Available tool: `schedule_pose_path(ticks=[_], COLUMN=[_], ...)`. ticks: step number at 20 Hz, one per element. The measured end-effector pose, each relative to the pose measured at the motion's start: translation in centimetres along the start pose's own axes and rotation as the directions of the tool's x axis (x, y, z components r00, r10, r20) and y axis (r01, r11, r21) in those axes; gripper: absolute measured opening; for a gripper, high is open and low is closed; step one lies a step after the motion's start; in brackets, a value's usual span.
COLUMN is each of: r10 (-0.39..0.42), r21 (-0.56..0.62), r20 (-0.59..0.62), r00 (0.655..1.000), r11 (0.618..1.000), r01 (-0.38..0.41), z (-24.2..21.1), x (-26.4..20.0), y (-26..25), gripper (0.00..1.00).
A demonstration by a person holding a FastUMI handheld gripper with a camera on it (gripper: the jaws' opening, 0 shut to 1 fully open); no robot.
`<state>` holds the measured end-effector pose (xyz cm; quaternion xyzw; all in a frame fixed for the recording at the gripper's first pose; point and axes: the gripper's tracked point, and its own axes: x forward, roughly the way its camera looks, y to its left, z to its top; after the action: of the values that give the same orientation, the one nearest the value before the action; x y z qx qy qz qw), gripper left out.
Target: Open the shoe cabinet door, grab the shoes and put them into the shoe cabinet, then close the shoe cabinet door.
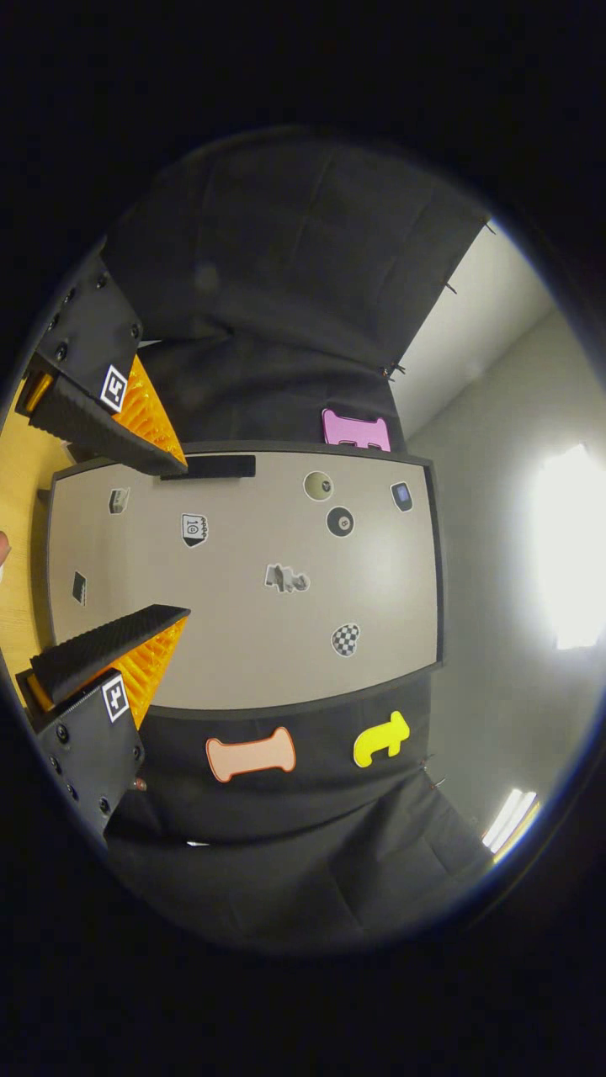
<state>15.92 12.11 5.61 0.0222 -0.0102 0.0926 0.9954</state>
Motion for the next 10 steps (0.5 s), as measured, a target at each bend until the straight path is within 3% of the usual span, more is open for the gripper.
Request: schedule_pose_path(ticks=[10], r10=[0.061], r21=[0.015], r20=[-0.100], r00=[0.993], r11=[0.998], r01=[-0.060], z=[-2.4], x=[11.0], y=[4.7], gripper=[0.97])
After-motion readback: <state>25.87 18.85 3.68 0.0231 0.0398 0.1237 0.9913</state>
